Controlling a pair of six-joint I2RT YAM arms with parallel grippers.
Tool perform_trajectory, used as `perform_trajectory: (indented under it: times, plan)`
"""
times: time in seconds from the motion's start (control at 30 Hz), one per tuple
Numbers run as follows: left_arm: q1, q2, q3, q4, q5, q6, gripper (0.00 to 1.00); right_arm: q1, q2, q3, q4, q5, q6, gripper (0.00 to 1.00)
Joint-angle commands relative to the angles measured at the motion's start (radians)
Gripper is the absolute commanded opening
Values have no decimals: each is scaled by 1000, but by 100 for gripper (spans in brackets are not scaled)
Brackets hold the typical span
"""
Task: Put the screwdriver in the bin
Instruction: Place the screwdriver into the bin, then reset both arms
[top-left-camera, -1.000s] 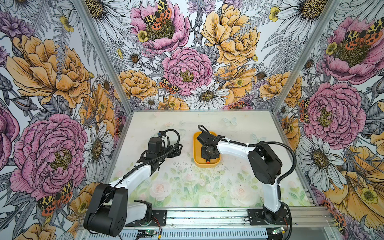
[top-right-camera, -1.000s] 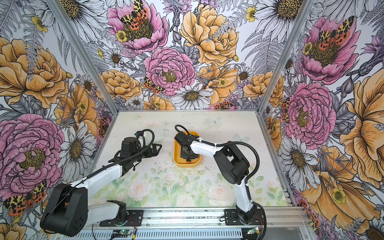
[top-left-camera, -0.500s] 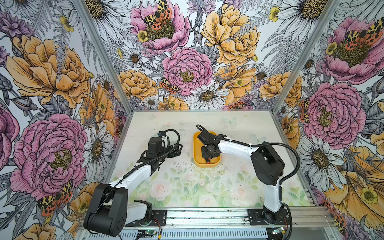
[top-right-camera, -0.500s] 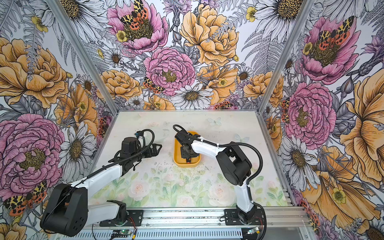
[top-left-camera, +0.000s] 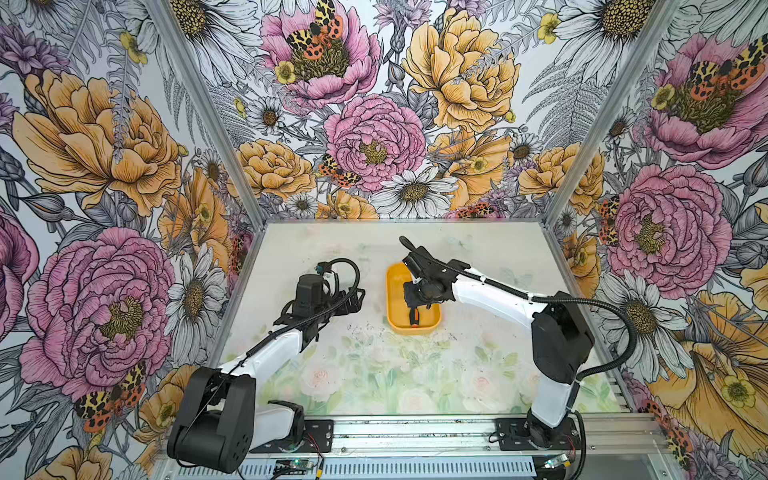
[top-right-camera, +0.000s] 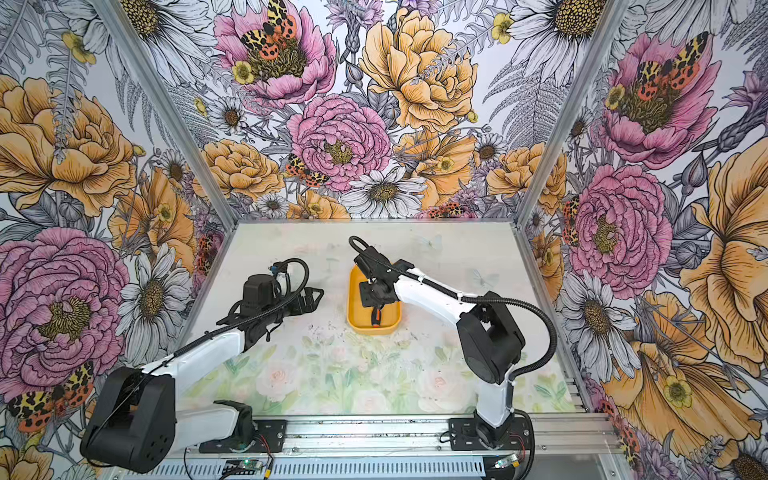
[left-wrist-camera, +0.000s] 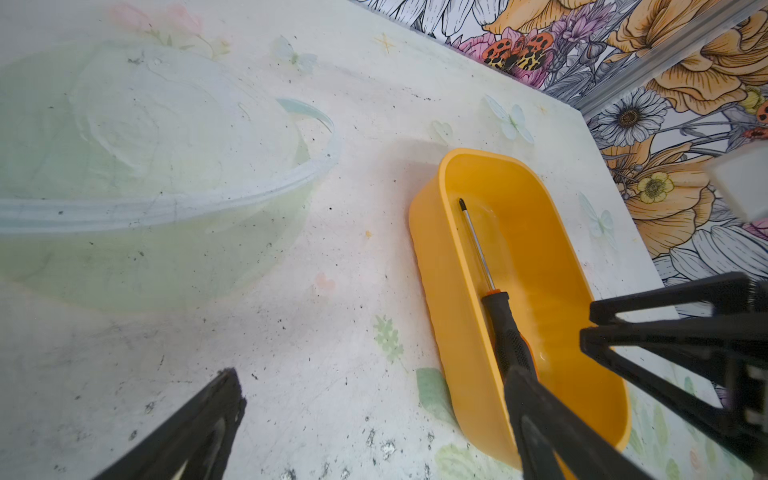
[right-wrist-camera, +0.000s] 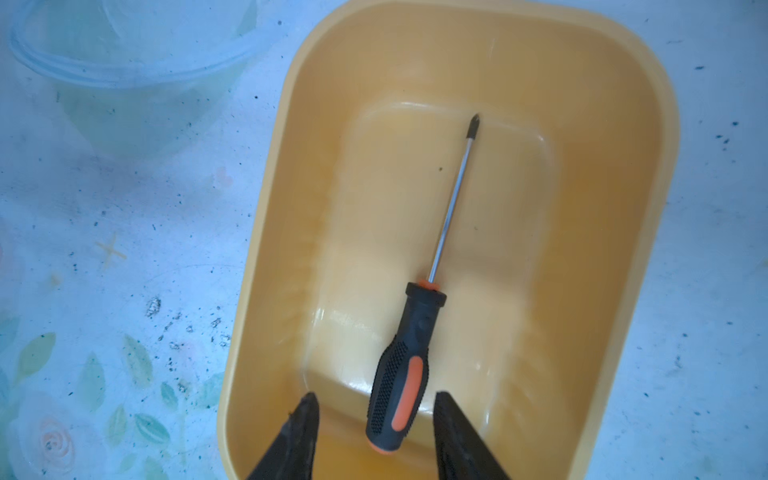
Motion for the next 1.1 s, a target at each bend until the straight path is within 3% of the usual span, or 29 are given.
perform_trajectory:
  times: [0.0, 0.2, 0.4, 0.8, 1.07]
  plan:
    - [2, -3, 7, -8, 23, 13, 99, -25, -105, -21, -6, -7, -51, 47]
    - [5, -22, 27, -45, -27, 9, 99, -59, -242, -105, -3, 161, -177, 47]
    - [9, -46, 40, -49, -43, 42, 99, -123, -316, -182, 1, 229, -305, 46]
    - [90, -39, 114, -42, -51, 144, 99, -346, -381, -323, 140, 182, -413, 43]
    - [170, -72, 30, 140, -103, 220, 99, -516, -450, -481, 373, 104, -478, 43]
